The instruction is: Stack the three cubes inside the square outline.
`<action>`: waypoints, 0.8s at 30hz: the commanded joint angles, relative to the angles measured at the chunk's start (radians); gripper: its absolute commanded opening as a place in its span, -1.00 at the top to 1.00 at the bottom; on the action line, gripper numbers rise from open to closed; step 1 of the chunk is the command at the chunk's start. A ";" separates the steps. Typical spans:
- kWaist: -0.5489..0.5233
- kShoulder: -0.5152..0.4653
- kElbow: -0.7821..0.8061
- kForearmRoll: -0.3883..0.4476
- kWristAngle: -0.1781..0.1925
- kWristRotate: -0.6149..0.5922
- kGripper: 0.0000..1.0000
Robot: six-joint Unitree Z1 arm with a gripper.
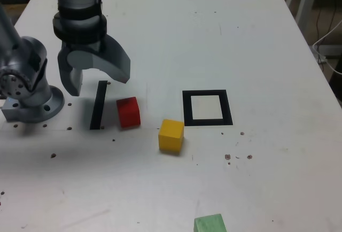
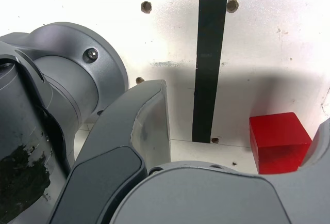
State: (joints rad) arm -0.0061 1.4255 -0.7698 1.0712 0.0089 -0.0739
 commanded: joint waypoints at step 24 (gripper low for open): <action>-0.086 0.036 -0.073 -0.026 -0.050 -0.076 -0.96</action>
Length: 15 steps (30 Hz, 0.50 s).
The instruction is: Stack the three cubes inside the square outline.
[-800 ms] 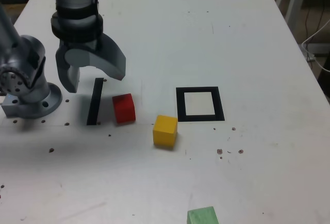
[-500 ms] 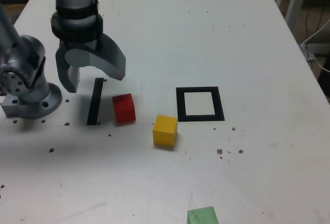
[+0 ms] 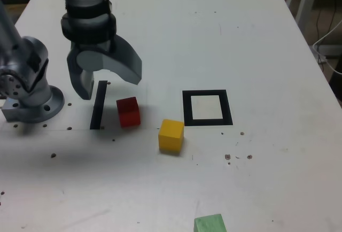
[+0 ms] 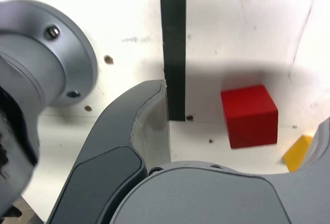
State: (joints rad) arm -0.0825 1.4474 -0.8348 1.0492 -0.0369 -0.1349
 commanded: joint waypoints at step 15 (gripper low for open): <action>-0.107 0.216 -0.047 -0.122 -0.031 -0.201 -0.89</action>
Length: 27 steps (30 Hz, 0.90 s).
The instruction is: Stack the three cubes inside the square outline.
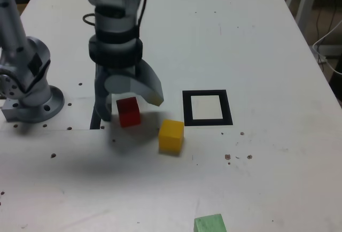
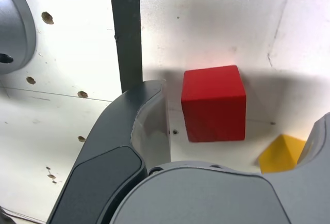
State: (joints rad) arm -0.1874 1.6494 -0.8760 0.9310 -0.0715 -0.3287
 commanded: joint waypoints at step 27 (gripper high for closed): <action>-0.004 0.095 0.003 -0.044 0.061 -0.064 -0.28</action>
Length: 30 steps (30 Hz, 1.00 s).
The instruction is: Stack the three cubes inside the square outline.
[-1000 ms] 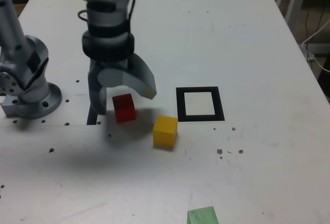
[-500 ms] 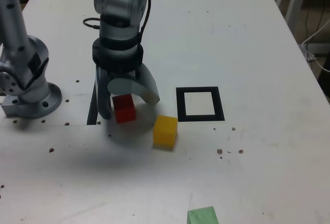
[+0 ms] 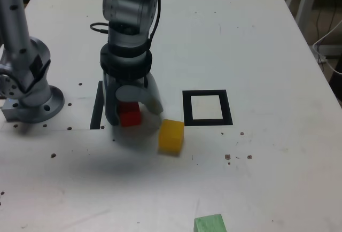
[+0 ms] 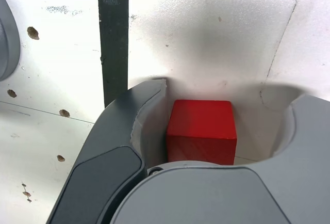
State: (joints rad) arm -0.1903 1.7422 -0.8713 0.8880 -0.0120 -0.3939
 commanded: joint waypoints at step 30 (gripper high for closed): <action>-0.001 -0.050 -0.114 0.120 0.060 0.008 0.29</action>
State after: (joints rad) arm -0.1903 1.6990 -0.9634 0.9892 0.0357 -0.3911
